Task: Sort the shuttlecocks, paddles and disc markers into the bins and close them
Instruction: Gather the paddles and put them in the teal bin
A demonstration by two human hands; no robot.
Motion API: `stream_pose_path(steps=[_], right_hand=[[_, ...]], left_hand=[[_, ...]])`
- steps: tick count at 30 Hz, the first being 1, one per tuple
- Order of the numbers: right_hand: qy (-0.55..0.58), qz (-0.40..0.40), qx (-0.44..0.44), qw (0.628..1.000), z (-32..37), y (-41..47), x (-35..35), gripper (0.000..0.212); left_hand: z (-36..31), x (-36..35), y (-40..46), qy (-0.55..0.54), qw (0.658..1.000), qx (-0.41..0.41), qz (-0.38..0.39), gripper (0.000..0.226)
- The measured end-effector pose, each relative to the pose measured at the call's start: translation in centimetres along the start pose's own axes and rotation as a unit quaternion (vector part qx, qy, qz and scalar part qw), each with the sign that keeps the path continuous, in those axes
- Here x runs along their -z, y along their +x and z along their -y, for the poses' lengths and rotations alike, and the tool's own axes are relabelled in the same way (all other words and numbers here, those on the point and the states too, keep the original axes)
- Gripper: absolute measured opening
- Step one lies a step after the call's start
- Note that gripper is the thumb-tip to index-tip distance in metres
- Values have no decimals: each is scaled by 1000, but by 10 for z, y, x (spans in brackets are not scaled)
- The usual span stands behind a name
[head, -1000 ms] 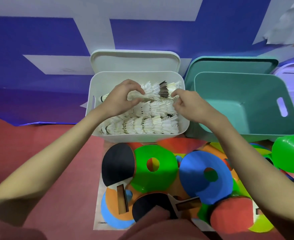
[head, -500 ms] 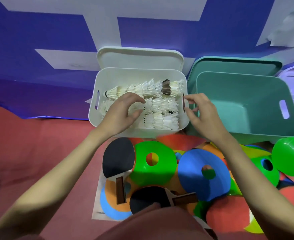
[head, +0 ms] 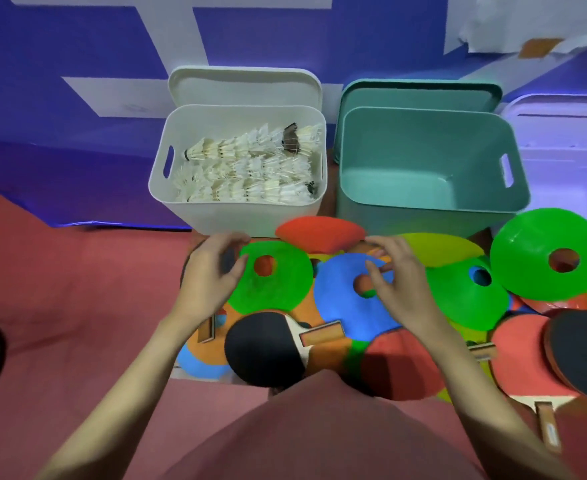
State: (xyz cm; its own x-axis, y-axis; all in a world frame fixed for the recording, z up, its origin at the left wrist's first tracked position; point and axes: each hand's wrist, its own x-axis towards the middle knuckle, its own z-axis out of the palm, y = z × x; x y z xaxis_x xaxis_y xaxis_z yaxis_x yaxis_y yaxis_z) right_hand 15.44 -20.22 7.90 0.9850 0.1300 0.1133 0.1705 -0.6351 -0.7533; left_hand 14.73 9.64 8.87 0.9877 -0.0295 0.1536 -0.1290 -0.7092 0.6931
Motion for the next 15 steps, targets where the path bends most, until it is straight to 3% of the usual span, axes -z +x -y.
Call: stream_pose_path(steps=[5,9,12,15], right_hand=[[-8,101,14,995,-13,-45,-14,36],[-64,208,62,974,-12,-58,-27,43],[-112,244,114,957,-7,-59,-38,49],[-196,287,115,931,-2,-53,-53,51]], left_hand=[[15,-33,-64,83,988,133,8,36],[20,-41,-93,103,968,226,-36,50],[25,-35,-97,74,930,355,-63,62],[41,-30,-89,32,891,452,-42,64]])
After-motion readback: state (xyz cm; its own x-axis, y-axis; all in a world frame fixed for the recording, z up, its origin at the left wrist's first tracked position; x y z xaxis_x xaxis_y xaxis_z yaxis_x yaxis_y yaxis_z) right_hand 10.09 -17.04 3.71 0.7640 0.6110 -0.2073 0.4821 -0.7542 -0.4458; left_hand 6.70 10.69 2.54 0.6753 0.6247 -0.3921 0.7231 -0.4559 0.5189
